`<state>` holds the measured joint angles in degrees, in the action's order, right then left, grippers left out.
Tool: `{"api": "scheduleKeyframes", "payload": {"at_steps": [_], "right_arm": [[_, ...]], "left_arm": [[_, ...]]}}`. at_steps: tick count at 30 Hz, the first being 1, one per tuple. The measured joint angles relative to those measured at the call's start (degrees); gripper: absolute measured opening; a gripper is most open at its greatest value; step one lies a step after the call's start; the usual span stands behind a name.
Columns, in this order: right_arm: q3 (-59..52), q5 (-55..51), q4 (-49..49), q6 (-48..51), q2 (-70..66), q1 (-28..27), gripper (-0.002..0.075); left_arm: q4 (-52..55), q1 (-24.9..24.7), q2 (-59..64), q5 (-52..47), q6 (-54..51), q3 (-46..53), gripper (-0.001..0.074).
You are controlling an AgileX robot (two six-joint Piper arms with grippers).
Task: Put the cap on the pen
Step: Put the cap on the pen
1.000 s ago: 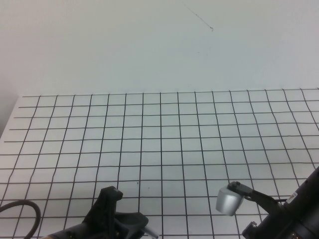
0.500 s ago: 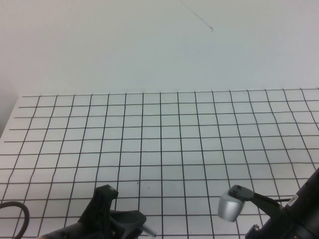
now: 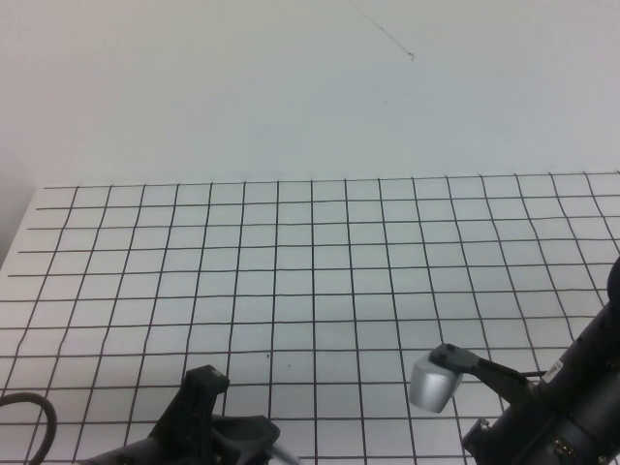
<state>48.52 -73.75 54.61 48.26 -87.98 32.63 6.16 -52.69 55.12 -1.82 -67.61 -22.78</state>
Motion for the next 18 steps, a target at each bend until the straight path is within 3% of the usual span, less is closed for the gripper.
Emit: {"api": "scheduleKeyframes", "payload": {"at_steps": [18], "right_arm": [[1.17, 0.88, -1.96, -4.33, -0.27, 0.00, -0.0003]], "left_arm": [[0.20, -0.12, 0.00, 1.07, -0.50, 0.00, 0.0081]]}}
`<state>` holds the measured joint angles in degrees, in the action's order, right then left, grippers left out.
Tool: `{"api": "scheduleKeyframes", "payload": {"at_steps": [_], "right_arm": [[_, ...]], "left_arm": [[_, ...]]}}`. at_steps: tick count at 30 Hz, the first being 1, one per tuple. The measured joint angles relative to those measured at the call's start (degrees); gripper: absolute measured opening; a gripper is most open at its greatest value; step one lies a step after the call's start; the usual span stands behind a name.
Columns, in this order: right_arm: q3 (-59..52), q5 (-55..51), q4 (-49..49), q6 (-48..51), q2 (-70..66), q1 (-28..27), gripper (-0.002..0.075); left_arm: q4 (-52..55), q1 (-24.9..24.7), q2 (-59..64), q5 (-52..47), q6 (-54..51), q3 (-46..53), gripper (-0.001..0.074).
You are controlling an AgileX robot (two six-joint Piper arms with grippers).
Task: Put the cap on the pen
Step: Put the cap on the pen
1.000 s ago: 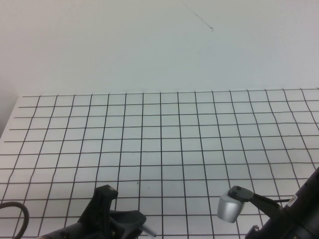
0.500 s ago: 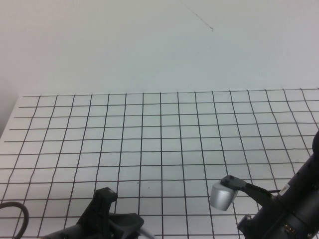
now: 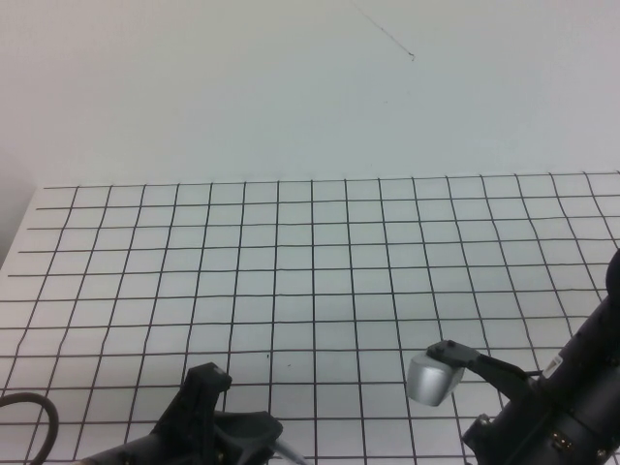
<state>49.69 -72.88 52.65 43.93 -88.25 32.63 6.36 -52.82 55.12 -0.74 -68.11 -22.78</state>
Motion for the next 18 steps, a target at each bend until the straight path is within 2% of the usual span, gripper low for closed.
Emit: {"api": "scheduleKeyframes", "payload": {"at_steps": [6, 18], "right_arm": [[1.99, -0.12, -0.11, -0.82, -1.72, 0.00, -0.0003], [3.53, -2.30, -0.28, -1.27, -4.23, 0.00, -0.0003]], "left_arm": [[0.00, -0.12, 0.00, 0.11, -0.92, 0.00, 0.0079], [0.26, -4.01, 0.00, -2.71, -2.44, 0.00, 0.0077]]}}
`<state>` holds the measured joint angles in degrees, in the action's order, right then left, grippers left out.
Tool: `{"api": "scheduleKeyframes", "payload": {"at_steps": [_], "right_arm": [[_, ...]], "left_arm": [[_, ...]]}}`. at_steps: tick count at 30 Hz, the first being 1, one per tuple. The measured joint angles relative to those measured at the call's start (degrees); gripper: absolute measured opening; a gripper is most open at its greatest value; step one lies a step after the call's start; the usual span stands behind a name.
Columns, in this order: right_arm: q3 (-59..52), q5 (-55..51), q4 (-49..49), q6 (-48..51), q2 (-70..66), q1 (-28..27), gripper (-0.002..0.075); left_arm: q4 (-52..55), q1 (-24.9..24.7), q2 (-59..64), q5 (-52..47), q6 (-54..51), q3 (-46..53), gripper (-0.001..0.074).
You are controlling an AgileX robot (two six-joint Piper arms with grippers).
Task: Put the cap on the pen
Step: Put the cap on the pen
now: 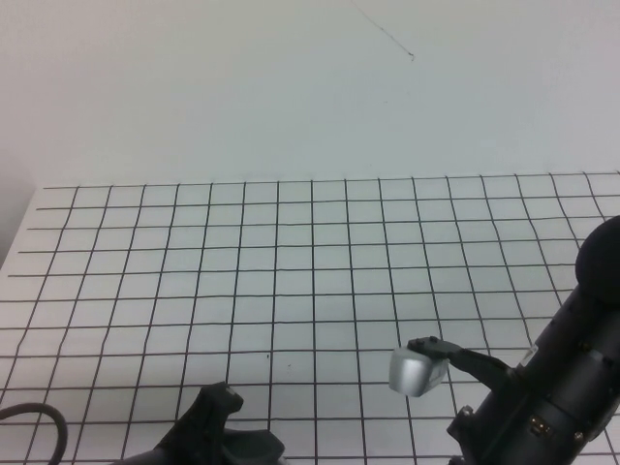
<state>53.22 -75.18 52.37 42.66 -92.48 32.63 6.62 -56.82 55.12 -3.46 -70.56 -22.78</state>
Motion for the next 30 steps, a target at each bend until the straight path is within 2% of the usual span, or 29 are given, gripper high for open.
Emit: {"api": "scheduleKeyframes", "payload": {"at_steps": [26, 30], "right_arm": [[1.16, 3.19, 1.15, 3.27, -0.10, 0.00, -0.0003], [1.16, 5.15, 2.50, 3.38, -0.10, 0.00, -0.0003]], "left_arm": [[-1.09, -0.66, 0.00, 2.66, 3.05, 0.11, 0.0074], [-1.09, -2.35, 0.00, 2.56, 3.05, 0.11, 0.0074]]}}
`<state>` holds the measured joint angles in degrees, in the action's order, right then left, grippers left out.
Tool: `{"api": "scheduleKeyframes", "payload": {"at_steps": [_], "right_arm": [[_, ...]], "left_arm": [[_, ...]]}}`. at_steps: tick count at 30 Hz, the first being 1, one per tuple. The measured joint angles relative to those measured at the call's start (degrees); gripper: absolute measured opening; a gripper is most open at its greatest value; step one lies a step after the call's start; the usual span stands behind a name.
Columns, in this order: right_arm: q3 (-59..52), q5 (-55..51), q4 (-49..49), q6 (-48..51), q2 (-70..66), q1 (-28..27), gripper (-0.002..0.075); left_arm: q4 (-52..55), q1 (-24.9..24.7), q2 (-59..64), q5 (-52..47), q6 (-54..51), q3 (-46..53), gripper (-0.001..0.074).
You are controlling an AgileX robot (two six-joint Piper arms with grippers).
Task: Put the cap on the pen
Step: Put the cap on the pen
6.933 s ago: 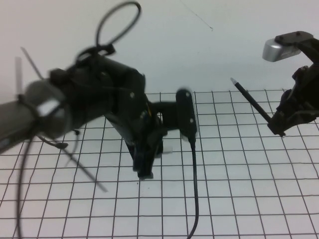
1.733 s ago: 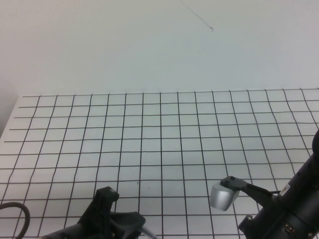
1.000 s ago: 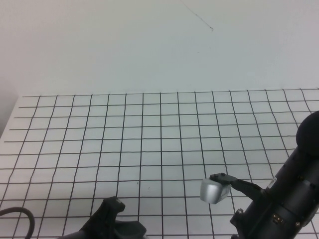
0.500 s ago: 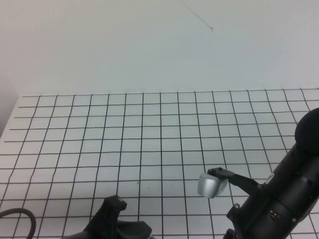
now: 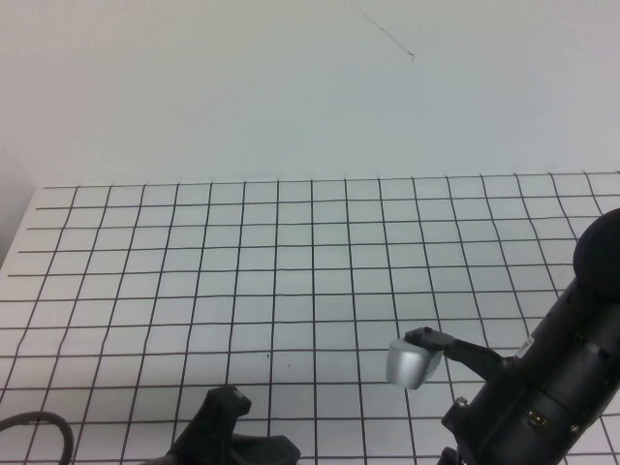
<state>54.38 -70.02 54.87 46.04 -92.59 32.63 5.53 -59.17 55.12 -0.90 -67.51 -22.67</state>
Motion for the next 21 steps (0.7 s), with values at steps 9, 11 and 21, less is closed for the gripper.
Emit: {"api": "scheduleKeyframes", "payload": {"at_steps": [9, 11, 21], "right_arm": [[0.00, -0.09, 0.31, 0.00, 0.00, 0.00, -0.0003], [0.00, -0.09, 0.31, 0.00, 0.00, 0.00, -0.0003], [0.00, -0.09, -1.89, -0.11, 0.10, 0.00, -0.0003]], "left_arm": [[-0.11, -0.78, 1.17, -0.04, 0.78, 0.00, 0.0073], [-0.11, -0.78, 1.17, -0.04, 2.68, 0.00, 0.0073], [-0.90, -0.91, 1.24, 0.90, 6.16, 0.00, 0.0138]]}}
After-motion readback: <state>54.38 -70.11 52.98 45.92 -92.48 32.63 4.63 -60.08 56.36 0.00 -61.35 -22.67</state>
